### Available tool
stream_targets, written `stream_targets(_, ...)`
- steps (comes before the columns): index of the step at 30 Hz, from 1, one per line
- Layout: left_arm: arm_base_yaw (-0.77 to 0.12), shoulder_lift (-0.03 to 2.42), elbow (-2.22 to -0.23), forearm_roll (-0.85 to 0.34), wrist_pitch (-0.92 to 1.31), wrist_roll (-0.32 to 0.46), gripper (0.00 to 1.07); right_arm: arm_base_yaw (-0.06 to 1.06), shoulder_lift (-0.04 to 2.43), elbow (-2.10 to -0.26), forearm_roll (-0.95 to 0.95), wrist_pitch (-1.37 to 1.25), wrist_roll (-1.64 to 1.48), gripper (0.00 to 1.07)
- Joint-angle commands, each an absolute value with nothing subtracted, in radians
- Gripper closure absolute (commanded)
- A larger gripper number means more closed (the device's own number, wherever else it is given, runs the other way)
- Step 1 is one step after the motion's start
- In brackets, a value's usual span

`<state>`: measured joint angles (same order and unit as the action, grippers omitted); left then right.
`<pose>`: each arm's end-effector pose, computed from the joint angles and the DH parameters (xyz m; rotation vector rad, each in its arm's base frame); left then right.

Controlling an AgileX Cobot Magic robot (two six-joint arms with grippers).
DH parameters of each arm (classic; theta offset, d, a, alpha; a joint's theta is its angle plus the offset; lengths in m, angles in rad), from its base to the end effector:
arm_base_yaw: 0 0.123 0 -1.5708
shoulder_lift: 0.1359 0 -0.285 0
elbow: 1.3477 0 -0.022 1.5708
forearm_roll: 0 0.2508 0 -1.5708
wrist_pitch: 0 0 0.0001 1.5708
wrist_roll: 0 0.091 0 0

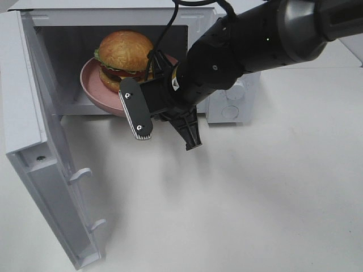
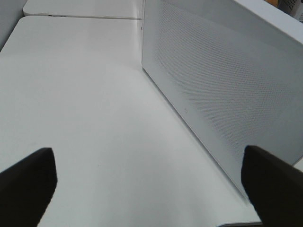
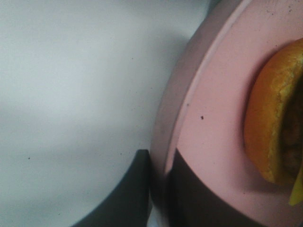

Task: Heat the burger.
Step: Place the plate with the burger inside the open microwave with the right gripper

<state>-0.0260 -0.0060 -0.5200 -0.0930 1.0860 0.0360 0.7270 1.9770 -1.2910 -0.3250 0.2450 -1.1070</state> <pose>-0.0096 -0.0072 0.2810 0.0704 2.0405 -0.1049 0.3242 0.2790 0.1768 -2.1291 1.1933 -0.4114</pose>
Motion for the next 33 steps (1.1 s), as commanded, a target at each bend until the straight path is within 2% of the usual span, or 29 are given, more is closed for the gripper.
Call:
stream_targets(1, -0.022, -0.024, -0.517, -0.097, 1.073, 0.030, 0.09, 0.713, 1.996, -1.337, -0.338, 0.221, -1.077, 1.07)
stream_targets(10, -0.022, -0.024, -0.517, -0.097, 1.073, 0.030, 0.09, 0.713, 2.054, -1.415, -0.339, 0.228, -1.064, 1.07)
stream_targets(26, -0.022, -0.024, -0.517, -0.094, 1.073, 0.027, 0.09, 0.715, 2.208, -1.701, -0.417, 0.380, -0.914, 1.07)
stream_targets(33, -0.022, -0.024, -0.517, -0.092, 1.073, 0.027, 0.09, 0.715, 2.245, -1.767, -0.417, 0.379, -0.914, 1.07)
